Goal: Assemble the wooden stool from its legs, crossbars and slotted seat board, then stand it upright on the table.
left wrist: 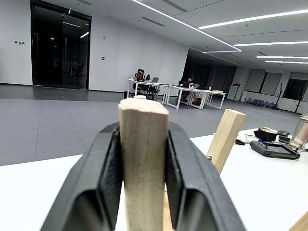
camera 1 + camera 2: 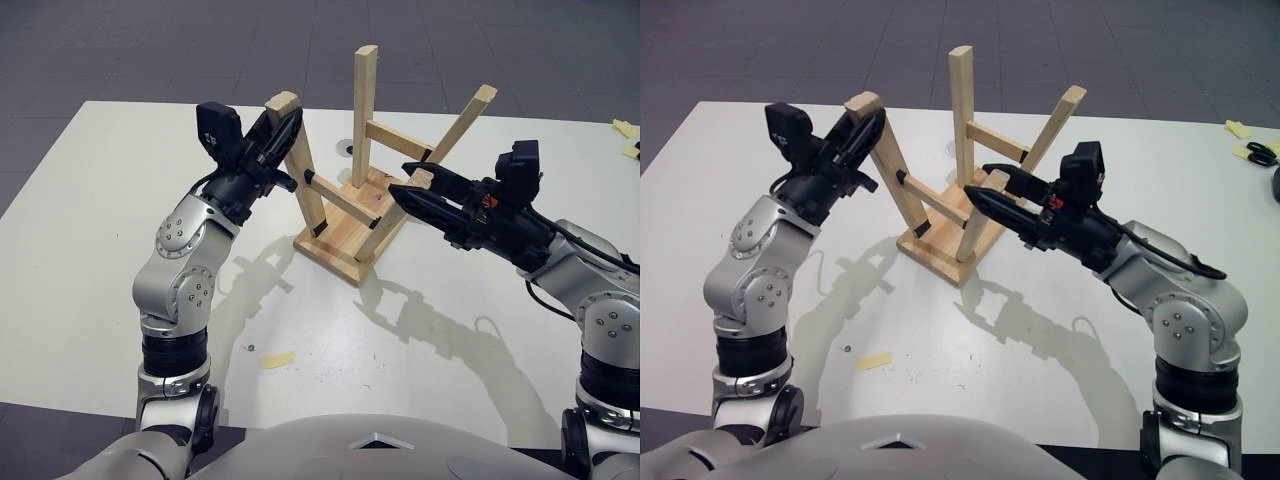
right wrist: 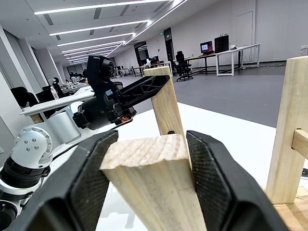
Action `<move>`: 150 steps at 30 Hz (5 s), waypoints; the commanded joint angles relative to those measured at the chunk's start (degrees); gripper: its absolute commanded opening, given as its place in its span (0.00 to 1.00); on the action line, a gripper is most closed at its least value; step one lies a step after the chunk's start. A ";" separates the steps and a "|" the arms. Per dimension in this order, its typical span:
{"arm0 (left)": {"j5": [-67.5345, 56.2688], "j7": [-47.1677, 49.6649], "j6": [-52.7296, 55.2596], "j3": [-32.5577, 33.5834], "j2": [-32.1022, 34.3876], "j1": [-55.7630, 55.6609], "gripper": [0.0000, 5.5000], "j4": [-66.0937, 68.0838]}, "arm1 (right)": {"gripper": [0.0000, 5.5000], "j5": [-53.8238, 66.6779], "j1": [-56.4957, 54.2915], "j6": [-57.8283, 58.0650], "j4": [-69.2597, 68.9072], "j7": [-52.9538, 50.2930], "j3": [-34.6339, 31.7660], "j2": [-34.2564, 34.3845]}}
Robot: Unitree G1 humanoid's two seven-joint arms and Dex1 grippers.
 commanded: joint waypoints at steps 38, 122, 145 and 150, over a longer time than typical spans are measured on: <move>4.51 2.10 -2.28 -6.67 1.31 -2.55 0.19 0.32 | 0.43 -2.23 0.89 0.13 0.55 -0.48 2.79 1.05; 2.05 1.79 -6.78 -1.38 -4.37 -1.46 0.19 5.37 | 0.98 11.34 -11.79 3.42 9.02 -14.08 -0.51 4.53; 2.49 -0.88 -9.53 0.11 -5.63 -3.42 0.19 10.51 | 0.98 11.24 -10.91 4.06 8.43 -13.72 -0.26 5.75; 3.44 -2.33 -9.82 -0.75 -4.48 -2.90 0.19 11.12 | 0.98 11.20 -10.90 4.24 8.38 -13.95 -0.32 5.80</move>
